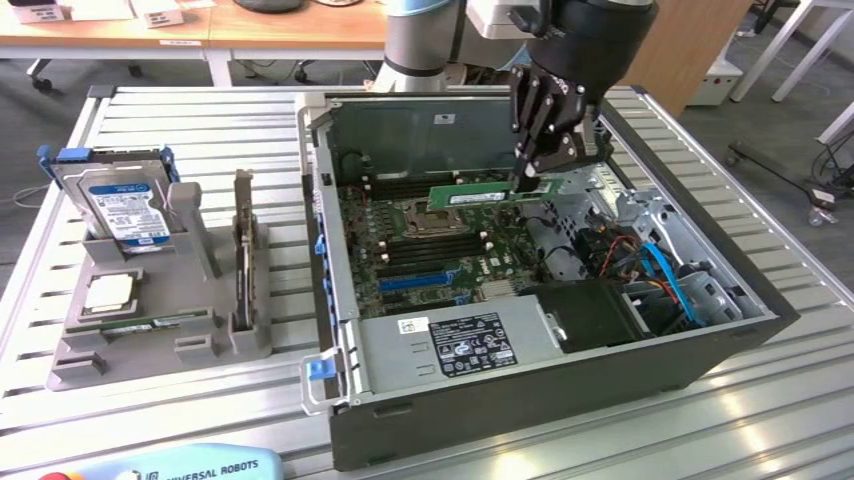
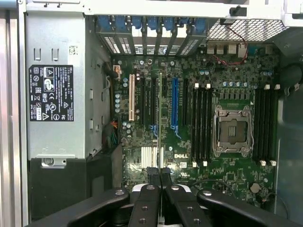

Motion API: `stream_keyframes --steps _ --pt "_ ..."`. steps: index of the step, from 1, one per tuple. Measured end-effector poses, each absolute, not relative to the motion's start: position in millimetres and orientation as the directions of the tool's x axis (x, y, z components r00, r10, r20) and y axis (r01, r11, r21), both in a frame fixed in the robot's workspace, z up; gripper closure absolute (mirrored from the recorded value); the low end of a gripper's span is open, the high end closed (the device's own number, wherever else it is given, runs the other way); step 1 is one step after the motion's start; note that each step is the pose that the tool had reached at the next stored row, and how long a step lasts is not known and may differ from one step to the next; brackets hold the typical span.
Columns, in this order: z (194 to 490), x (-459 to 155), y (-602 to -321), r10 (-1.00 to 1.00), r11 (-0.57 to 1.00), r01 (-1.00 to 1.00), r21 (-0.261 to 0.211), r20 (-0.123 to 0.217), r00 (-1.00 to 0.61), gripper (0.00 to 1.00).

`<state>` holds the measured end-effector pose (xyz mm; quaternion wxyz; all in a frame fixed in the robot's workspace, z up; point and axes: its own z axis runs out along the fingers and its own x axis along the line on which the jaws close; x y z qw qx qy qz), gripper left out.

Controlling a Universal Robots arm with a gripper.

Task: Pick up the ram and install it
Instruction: 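Pick up the ram and move it above insertion slot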

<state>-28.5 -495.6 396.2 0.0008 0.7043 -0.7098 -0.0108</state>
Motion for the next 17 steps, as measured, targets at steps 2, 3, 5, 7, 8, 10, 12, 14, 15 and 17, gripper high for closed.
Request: stream_keyframes --steps 2,3,5,7,8,10,12,14,15,17 --pt "396 -29 -495 -1.0 0.008 -1.0 0.016 -0.014 -0.008 0.88" --pt "396 -29 -494 -1.0 0.008 -1.0 0.016 -0.014 -0.008 0.88" --pt "396 -29 -492 -1.0 0.008 -1.0 0.016 -0.014 -0.008 0.88" --pt "396 -29 -489 -1.0 0.008 -1.0 0.016 -0.014 -0.008 0.88" --pt "396 -29 -487 -1.0 0.008 -1.0 0.016 -0.014 -0.008 0.88" --pt "396 -29 -482 -1.0 0.008 -1.0 0.016 -0.014 -0.008 0.88" --pt "396 -28 -478 -1.0 0.008 -1.0 0.016 -0.014 -0.008 0.88" --pt "395 -29 -473 -1.0 0.008 -1.0 0.016 -0.014 -0.008 0.88" --pt "395 -29 -471 -1.0 0.008 -1.0 0.016 -0.014 -0.008 0.88" --pt "395 -29 -466 -1.0 0.008 -1.0 0.016 -0.014 -0.008 0.88"
